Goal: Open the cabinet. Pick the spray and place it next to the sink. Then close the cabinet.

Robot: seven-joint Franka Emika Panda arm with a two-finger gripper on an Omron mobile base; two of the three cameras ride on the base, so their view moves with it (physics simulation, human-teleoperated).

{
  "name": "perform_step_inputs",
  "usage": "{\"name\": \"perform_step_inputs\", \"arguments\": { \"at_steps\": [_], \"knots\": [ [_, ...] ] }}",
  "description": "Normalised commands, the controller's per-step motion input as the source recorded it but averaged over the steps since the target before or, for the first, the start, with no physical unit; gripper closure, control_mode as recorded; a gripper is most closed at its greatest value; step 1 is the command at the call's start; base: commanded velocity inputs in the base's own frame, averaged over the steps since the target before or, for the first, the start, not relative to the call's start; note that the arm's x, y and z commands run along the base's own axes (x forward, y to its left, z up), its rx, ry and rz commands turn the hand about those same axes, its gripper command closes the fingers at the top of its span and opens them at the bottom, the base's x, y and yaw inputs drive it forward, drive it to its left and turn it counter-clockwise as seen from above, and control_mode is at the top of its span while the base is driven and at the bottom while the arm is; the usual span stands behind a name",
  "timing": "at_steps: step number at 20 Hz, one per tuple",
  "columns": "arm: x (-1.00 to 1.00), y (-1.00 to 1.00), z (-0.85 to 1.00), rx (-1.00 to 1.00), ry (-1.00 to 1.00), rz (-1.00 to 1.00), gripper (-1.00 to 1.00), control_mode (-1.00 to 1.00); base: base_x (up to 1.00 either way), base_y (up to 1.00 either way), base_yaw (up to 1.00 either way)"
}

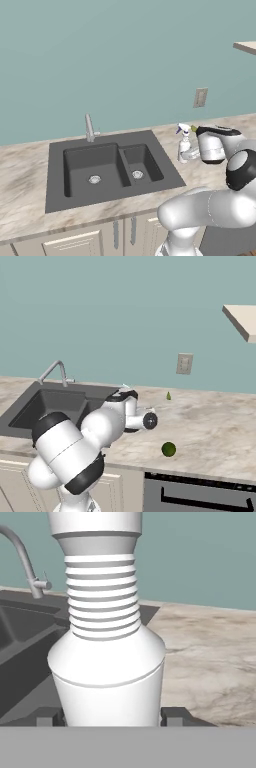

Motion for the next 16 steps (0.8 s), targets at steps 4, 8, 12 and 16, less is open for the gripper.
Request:
{"name": "perform_step_inputs", "arguments": {
  "at_steps": [4,8,12,16],
  "knots": [
    [0.00,0.00,0.00,-0.10,0.03,0.00,1.00,-1.00,0.00,0.00,0.00],
    [0.00,0.00,0.00,-0.01,0.00,0.00,1.00,-1.00,0.00,0.00,0.00],
    [0.00,0.00,0.00,0.00,0.00,0.00,1.00,-1.00,0.00,0.00,0.00],
    [0.00,0.00,0.00,0.00,0.00,0.00,1.00,-1.00,0.00,0.00,0.00]
  ]
}}
